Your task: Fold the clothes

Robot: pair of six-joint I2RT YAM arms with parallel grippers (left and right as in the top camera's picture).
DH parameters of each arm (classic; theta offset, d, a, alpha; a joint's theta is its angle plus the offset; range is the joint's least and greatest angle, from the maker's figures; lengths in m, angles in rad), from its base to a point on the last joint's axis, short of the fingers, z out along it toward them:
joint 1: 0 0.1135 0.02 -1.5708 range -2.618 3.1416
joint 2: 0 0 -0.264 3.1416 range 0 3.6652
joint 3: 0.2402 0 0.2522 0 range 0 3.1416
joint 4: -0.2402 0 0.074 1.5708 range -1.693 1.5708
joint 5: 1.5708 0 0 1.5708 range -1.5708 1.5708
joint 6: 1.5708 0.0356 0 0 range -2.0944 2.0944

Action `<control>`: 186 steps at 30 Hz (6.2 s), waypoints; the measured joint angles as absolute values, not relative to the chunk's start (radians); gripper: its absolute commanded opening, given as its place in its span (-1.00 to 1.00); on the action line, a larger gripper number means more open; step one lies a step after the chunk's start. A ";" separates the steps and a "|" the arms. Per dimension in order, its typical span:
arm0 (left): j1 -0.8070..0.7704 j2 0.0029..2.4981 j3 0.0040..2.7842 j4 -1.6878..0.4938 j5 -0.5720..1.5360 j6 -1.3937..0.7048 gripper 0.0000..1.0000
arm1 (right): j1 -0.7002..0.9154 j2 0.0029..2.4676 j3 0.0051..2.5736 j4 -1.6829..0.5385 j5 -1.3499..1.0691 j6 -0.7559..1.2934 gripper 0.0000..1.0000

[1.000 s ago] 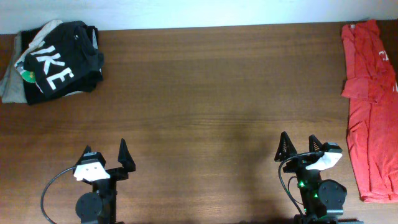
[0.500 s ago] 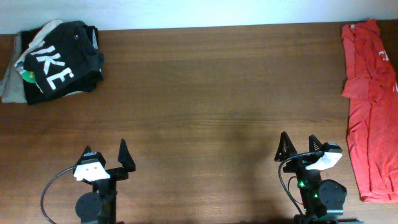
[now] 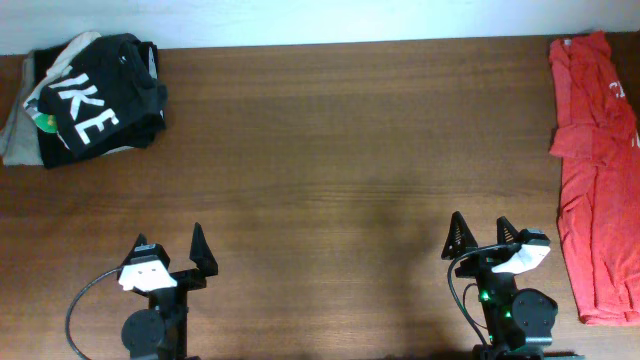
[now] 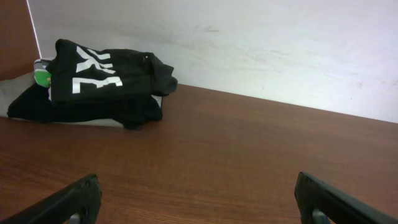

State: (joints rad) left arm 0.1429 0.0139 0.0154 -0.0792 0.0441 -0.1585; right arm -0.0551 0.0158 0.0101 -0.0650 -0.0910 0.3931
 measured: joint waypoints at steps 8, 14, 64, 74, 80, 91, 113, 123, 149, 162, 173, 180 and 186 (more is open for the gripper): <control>0.143 0.014 0.015 -0.079 0.044 -0.159 0.98 | -0.055 0.016 0.010 -0.046 -0.247 0.393 0.97; 0.143 0.014 0.015 -0.079 0.044 -0.159 0.98 | -0.055 0.016 0.010 -0.035 -0.366 0.393 0.97; 0.142 0.017 0.015 -0.079 0.036 -0.159 0.98 | -0.273 1.496 1.311 -0.427 0.123 0.085 0.97; 0.142 0.017 0.015 -0.079 0.036 -0.159 0.98 | -0.420 1.937 1.588 -0.521 0.136 -0.004 0.92; 0.142 0.017 0.015 -0.080 0.036 -0.159 0.98 | -0.450 2.097 1.588 -0.505 0.149 -0.045 0.40; 0.142 0.017 0.015 -0.080 0.036 -0.159 0.98 | -0.480 2.197 1.588 -0.419 0.133 -0.080 0.07; 0.142 0.017 0.015 -0.080 0.036 -0.159 0.98 | -0.418 2.061 1.588 -0.444 0.015 -0.022 -0.93; 0.142 0.017 0.015 -0.080 0.036 -0.159 0.98 | 0.008 1.846 1.595 -0.472 -0.186 0.074 -0.92; 0.142 0.017 0.016 -0.080 0.036 -0.159 0.98 | 0.625 1.843 1.595 -0.403 -0.308 0.286 0.97; 0.142 0.017 0.015 -0.080 0.036 -0.159 0.99 | 0.259 1.790 1.561 -0.834 -0.297 0.292 0.97; 0.142 0.017 0.015 -0.081 0.016 -0.159 0.99 | 0.245 1.790 1.382 -0.702 -0.289 0.292 0.97; 0.142 0.017 0.015 -0.082 0.009 -0.159 0.98 | 0.248 1.791 1.378 -0.636 -0.289 0.292 0.97; 0.142 0.017 0.015 -0.083 0.006 -0.159 0.98 | 0.292 1.834 1.372 -0.406 -0.286 0.292 0.97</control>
